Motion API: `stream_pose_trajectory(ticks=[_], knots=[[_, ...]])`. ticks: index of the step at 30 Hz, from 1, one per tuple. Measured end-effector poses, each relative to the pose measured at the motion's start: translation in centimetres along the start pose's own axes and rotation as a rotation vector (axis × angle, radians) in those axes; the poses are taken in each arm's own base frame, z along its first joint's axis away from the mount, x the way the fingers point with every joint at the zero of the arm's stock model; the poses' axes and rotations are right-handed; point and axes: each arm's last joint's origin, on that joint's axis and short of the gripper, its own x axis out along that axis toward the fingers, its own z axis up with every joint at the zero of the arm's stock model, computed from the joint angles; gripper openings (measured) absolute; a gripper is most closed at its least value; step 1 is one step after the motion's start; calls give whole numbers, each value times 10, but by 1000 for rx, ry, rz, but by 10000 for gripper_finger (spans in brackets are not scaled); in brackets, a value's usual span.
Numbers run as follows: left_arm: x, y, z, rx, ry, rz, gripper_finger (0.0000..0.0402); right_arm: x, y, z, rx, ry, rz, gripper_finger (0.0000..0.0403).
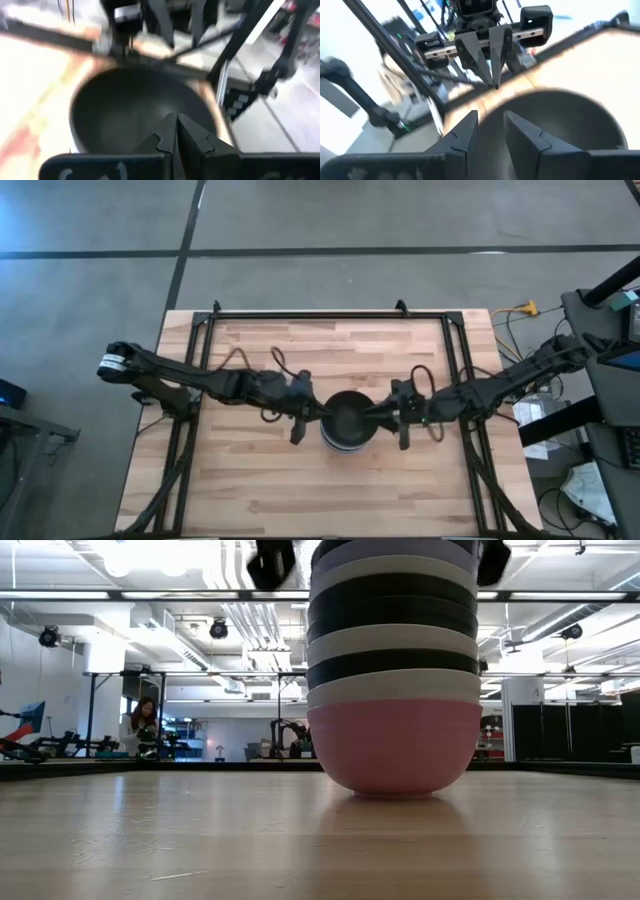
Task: Nest bowls inside each other
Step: Return to Home Position
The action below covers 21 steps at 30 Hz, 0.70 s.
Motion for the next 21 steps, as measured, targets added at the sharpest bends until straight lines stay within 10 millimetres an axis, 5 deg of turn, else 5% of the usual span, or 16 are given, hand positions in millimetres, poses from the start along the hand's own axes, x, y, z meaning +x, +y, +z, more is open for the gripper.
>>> stream_pose_trajectory(ticks=[9, 14, 21], knots=[[-38, -11, 45, 44, -222, -41, 0, -7, 27, 57, -116, -242, 98, 78], [-64, -9, 77, 44, -453, -76, 0, -9, 35, 105, -235, -461, 187, 19], [-121, -4, 103, 143, -664, -44, 0, -32, 32, 175, -380, -598, 294, 9]])
